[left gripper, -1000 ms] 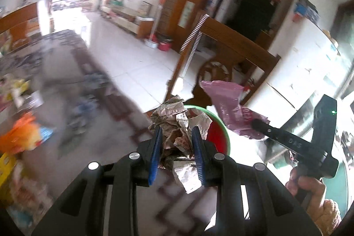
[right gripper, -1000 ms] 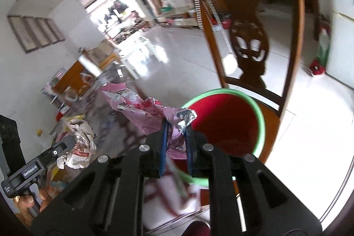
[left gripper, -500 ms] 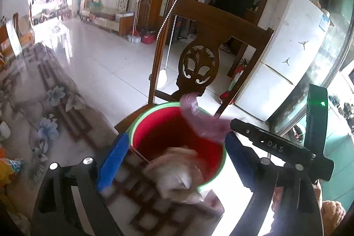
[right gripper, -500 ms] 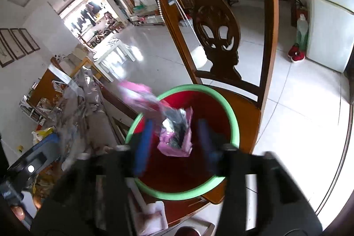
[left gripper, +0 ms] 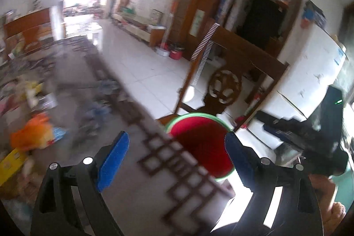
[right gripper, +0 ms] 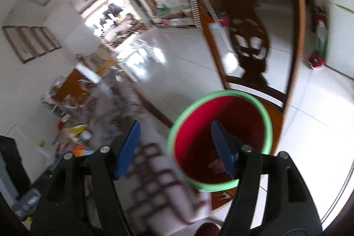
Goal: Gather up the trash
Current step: 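Return the left gripper to the table and grasp the pink strawberry snack bag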
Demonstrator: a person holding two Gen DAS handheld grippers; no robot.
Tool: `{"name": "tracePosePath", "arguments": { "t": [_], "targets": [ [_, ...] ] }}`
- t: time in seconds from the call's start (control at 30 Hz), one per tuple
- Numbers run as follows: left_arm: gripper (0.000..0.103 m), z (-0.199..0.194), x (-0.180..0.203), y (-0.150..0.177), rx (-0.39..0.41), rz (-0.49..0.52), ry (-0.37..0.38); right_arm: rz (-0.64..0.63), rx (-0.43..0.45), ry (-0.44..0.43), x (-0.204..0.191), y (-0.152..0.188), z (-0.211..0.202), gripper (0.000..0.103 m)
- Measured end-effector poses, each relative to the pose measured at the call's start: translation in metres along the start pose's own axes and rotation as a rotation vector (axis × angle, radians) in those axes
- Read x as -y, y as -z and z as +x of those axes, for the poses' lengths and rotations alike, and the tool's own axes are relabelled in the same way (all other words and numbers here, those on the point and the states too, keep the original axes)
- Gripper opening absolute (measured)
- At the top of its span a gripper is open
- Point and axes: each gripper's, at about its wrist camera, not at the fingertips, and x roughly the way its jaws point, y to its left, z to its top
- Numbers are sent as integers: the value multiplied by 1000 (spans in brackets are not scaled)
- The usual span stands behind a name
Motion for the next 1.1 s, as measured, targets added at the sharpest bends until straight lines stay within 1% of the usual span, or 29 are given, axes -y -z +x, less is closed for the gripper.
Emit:
{"name": "tracePosePath", "arguments": {
  "t": [0.03,0.1,0.17,0.27,0.33,0.37,0.4,0.47,0.5,0.53,0.57,0.6,0.63,0.67,0.7,0.8,0.87,1.0,1.1],
  "targets": [
    [85,-9,-9,3,9,-22,-18,-24,-4,-39,-19,-1,-4,67],
    [85,-26,-26,9,23,-65,-49,-55,-12,-90,-44,-1,-5,69],
    [85,-48,-49,19,46,-116,-88,-90,-35,-168,-77,4,-5,75],
    [85,-78,-83,34,55,-160,-186,-157,-84,-254,-117,21,4,77],
    [85,-99,-110,44,55,-184,-258,-212,-121,-302,-140,41,16,78],
    [85,-111,-125,46,55,-196,-302,-226,-140,-308,-146,50,23,78],
    [85,-118,-136,48,54,-201,-329,-233,-163,-309,-151,60,31,78],
    [85,-138,-167,49,33,-205,-429,-256,-229,-256,-160,79,46,78],
    [85,-146,-182,51,13,-198,-480,-288,-226,-262,-167,81,45,78],
    [85,-151,-194,51,-9,-191,-514,-324,-186,-287,-173,83,39,79],
    [85,-153,-206,53,-42,-183,-546,-354,-163,-276,-177,85,36,81],
    [85,-154,-217,55,-78,-173,-578,-379,-157,-260,-179,87,36,81],
    [85,-154,-232,57,-118,-157,-630,-395,-165,-255,-181,89,38,82],
    [85,-154,-241,59,-139,-154,-653,-404,-170,-251,-181,89,39,82],
    [85,-152,-250,61,-163,-156,-667,-410,-168,-247,-182,90,39,82],
    [85,-144,-280,70,-207,-223,-617,-415,-164,-244,-184,91,39,83],
    [85,-133,-300,78,-235,-303,-586,-407,-167,-245,-184,93,39,84],
    [84,-119,-318,96,-268,-446,-552,-402,-172,-243,-182,94,41,85],
    [84,-116,-323,99,-266,-471,-546,-408,-175,-241,-183,94,42,85]
  ]
}}
